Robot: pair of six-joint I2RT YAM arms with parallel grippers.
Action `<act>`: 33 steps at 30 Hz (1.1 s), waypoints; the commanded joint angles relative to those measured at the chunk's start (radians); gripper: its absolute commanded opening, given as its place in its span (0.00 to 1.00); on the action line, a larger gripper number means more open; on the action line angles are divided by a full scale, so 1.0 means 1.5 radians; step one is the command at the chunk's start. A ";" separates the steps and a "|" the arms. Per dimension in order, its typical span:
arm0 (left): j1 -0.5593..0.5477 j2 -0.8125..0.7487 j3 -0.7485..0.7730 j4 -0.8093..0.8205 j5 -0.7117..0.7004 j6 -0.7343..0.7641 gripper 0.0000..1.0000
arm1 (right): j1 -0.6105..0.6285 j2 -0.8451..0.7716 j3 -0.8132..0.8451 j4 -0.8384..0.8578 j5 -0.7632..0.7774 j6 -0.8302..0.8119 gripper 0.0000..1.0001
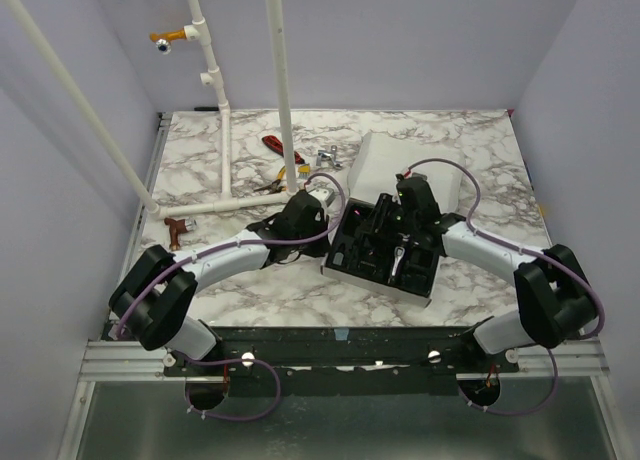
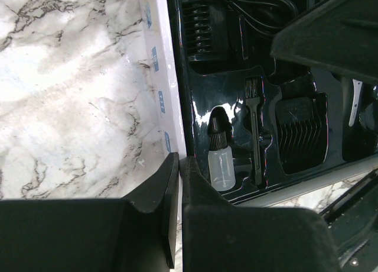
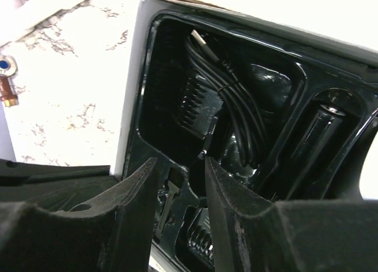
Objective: Sort the hair-cutting tools
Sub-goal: Adjust the storage box at the center of the board.
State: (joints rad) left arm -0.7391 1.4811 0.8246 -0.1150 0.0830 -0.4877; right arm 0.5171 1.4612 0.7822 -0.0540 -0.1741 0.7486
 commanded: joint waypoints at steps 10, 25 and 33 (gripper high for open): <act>-0.012 -0.040 -0.051 -0.102 -0.065 0.114 0.00 | -0.001 -0.067 -0.003 -0.003 -0.019 -0.021 0.41; -0.072 -0.045 -0.099 -0.100 -0.049 0.055 0.00 | -0.002 -0.049 -0.037 0.045 -0.065 -0.027 0.41; -0.100 -0.036 -0.099 -0.093 -0.050 0.066 0.00 | 0.011 0.005 0.000 0.015 -0.058 -0.074 0.41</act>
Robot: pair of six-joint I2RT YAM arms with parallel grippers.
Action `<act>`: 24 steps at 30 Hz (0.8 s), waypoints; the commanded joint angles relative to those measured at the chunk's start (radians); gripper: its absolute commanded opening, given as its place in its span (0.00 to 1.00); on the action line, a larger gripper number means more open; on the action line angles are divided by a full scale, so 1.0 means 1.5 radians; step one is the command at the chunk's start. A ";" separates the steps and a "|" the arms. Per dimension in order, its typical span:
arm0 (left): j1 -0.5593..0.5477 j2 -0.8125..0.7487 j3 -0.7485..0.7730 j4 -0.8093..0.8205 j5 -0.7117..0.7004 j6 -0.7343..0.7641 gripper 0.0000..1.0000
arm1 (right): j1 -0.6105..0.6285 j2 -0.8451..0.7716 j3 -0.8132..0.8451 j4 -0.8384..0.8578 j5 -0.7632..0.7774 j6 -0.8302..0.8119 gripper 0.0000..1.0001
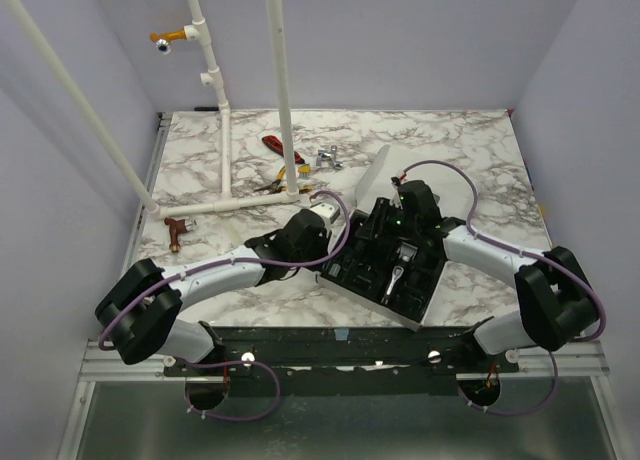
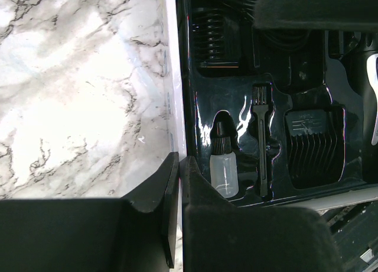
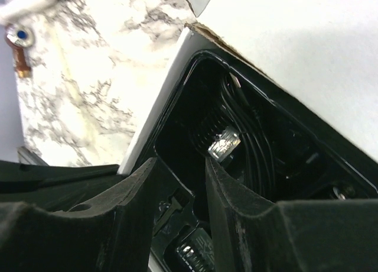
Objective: Sort the hair-cutting tools
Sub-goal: Adjust the storage box at the center of the board.
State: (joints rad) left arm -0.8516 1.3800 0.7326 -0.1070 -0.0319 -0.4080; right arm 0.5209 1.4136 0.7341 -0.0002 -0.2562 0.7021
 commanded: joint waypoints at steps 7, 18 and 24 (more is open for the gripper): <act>-0.030 0.027 -0.045 -0.092 0.027 0.012 0.00 | 0.016 0.059 0.034 -0.006 0.029 -0.095 0.44; -0.035 0.033 -0.041 -0.095 0.007 0.012 0.00 | 0.070 0.117 0.069 -0.049 0.133 -0.162 0.46; -0.035 0.031 -0.040 -0.091 0.006 0.018 0.00 | 0.091 0.112 0.086 -0.080 0.183 -0.186 0.55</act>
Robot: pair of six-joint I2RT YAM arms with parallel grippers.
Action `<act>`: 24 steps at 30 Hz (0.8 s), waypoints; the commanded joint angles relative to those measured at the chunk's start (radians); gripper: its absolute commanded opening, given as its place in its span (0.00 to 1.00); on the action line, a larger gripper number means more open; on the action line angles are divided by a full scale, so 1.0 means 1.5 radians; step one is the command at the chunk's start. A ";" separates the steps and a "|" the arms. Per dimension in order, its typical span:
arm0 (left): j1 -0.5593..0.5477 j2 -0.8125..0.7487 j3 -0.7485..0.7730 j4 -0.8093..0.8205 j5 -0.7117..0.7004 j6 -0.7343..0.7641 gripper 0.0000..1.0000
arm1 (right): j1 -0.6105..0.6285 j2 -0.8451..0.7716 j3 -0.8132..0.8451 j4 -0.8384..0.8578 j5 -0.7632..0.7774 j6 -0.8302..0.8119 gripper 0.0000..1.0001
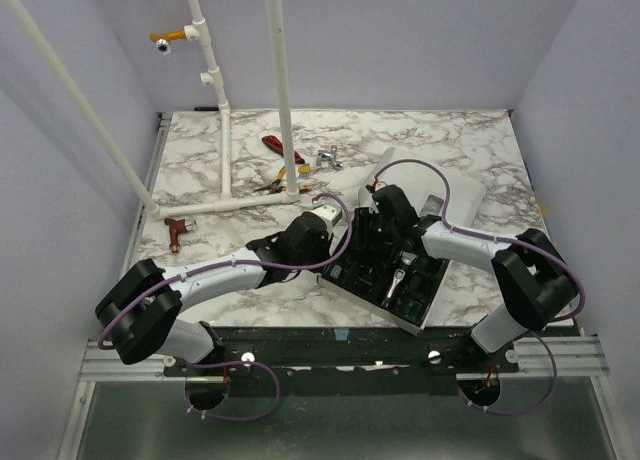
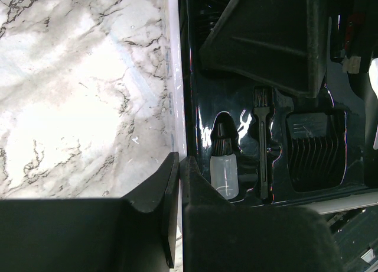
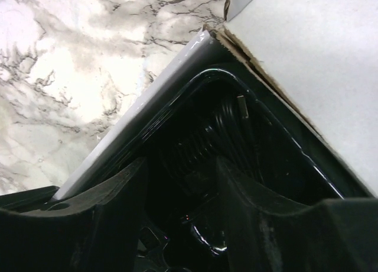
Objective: Sort the hair-cutting tools
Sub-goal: Adjust the storage box at the center of the board.
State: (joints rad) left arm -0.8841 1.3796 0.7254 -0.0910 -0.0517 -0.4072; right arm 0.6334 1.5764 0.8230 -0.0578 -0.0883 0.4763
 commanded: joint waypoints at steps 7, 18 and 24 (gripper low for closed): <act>-0.014 0.017 -0.045 -0.094 0.015 0.014 0.00 | 0.045 0.013 0.057 -0.090 0.163 -0.061 0.57; -0.019 0.009 -0.050 -0.092 0.008 0.014 0.00 | 0.067 0.092 0.073 -0.113 0.199 -0.086 0.57; -0.019 0.009 -0.049 -0.093 0.004 0.014 0.00 | 0.071 0.118 0.076 -0.116 0.198 -0.086 0.54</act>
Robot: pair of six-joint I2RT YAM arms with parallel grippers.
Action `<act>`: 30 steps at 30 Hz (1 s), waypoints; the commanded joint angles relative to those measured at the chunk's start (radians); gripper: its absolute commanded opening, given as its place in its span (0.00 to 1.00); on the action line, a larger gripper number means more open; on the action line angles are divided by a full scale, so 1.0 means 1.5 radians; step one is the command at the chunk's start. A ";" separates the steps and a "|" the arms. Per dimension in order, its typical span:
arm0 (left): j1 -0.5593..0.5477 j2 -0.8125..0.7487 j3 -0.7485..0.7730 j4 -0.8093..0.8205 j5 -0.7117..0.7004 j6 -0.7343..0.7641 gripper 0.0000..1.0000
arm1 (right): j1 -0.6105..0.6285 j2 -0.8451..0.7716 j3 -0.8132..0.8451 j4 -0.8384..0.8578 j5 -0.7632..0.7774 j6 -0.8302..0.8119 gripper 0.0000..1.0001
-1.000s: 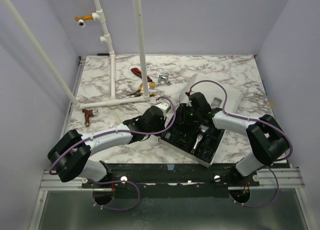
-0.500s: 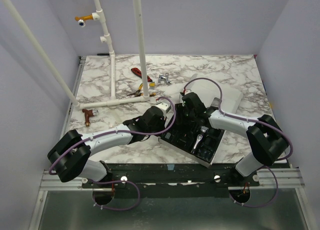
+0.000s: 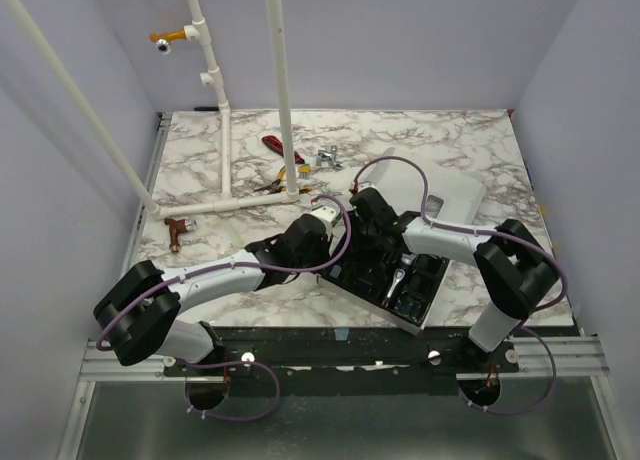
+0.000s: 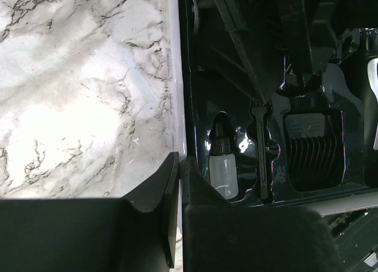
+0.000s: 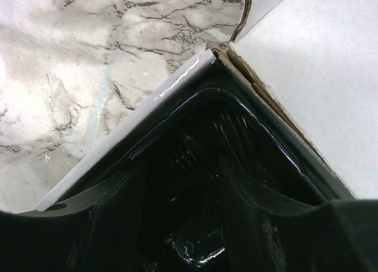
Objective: Sort the hair-cutting tools
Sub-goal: Adjust the storage box at the center of the board.
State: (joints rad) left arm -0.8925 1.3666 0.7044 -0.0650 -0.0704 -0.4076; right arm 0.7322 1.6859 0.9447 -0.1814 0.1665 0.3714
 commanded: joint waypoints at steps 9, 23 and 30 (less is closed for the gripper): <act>-0.014 0.021 -0.031 -0.112 0.015 0.014 0.00 | 0.009 0.036 -0.013 -0.033 0.041 -0.009 0.32; -0.015 0.020 -0.030 -0.116 0.011 0.011 0.00 | 0.008 -0.027 -0.029 -0.035 0.155 0.033 0.08; -0.015 0.018 -0.028 -0.120 0.005 0.013 0.00 | 0.009 -0.049 -0.032 -0.039 0.165 0.036 0.03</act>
State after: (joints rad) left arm -0.9016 1.3670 0.7044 -0.0658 -0.0719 -0.4076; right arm 0.7475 1.6501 0.9237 -0.1768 0.3359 0.4259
